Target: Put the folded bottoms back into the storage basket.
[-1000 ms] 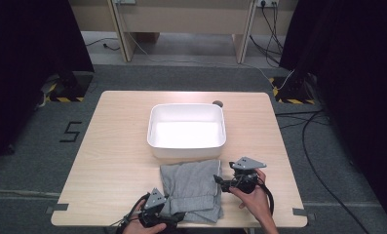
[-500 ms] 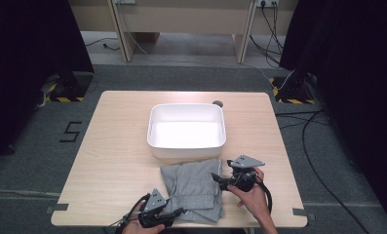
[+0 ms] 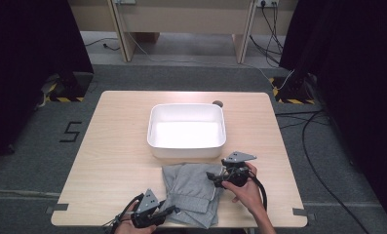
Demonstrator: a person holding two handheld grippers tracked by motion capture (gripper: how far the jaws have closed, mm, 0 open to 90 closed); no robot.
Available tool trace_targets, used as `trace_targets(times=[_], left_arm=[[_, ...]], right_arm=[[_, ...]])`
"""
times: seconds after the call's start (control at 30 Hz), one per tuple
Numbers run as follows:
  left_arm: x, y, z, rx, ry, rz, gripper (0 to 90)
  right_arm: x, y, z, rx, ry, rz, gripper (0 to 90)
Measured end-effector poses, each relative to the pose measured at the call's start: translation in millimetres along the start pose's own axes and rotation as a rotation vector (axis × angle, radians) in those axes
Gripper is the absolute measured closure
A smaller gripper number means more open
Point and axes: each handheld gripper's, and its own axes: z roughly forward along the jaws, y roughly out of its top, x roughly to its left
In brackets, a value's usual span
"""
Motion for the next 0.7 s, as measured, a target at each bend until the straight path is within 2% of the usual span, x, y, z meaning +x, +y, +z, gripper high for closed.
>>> trace_targets(times=[0.13, 0.27, 0.4, 0.57, 0.7], left_arm=[[-0.5, -0.6, 0.3, 0.0, 0.004, 0.006, 67.6], [1.2, -1.5, 0.9, 0.0, -0.004, -0.011, 65.4], [3.8, -2.3, 1.5, -0.003, -0.018, -0.03, 63.7], [5.2, -2.5, 2.2, 0.001, -0.018, -0.047, 59.5], [4.6, -2.4, 2.6, 0.0, -0.018, -0.044, 55.8]], right_arm=[[-3.9, -4.7, 9.6, 0.051, -0.013, 0.018, 18.0], [-5.6, -10.7, 13.9, 0.074, 0.028, 0.065, 20.5], [-8.0, -16.3, 18.3, 0.053, 0.108, 0.092, 31.6], [-5.3, -16.9, 18.4, 0.052, 0.119, 0.072, 43.9], [-5.4, -18.5, 18.6, 0.031, 0.148, 0.097, 55.2]])
